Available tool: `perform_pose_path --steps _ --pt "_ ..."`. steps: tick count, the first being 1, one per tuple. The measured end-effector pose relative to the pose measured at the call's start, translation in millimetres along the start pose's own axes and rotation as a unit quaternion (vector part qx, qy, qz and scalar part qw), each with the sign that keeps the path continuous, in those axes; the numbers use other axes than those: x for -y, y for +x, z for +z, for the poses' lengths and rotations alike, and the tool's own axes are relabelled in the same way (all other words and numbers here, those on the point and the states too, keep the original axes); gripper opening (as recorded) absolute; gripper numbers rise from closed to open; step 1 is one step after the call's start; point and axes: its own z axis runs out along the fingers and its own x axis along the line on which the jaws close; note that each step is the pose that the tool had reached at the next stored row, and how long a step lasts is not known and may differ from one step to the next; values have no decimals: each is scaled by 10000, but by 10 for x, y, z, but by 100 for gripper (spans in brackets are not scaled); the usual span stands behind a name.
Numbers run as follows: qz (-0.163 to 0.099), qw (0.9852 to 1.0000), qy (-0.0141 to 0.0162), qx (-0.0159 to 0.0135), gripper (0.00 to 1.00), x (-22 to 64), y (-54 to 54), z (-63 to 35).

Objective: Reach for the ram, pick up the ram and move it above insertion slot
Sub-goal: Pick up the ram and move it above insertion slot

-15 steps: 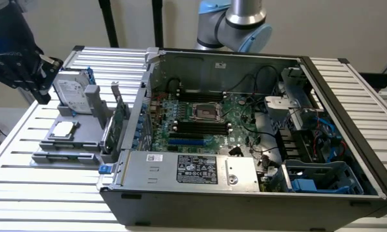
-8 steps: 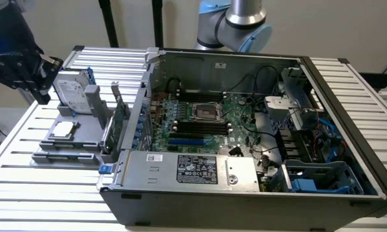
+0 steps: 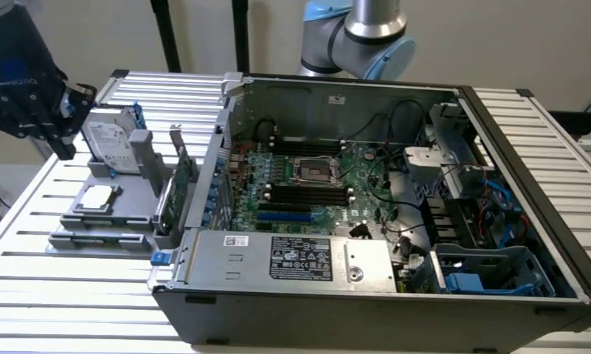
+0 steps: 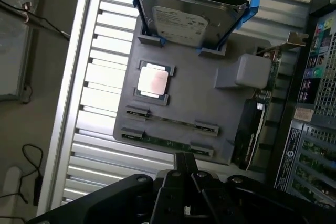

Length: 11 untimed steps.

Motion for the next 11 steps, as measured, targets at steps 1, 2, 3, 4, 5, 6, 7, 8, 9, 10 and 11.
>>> perform_pose_path --steps 1,2,3,4,5,6,7,8,9,10,11 --pt "-97 10000 0 -4 11 0 0 1" --pt "-188 9998 1 -8 11 0 0 1" --pt "-278 9996 1 -11 11 0 0 2" --pt "-367 9993 1 -14 11 0 0 2" --pt "-457 9990 1 -18 11 0 0 3" --pt "-546 9985 2 -21 11 0 0 3" --pt "-637 9980 2 -24 11 0 0 4" --pt "-734 9973 2 -28 11 0 0 5" --pt "-821 9966 2 -32 11 0 0 5" --pt "-911 9958 3 -35 11 0 0 6" --pt "-1003 9950 3 -38 11 0 0 6"
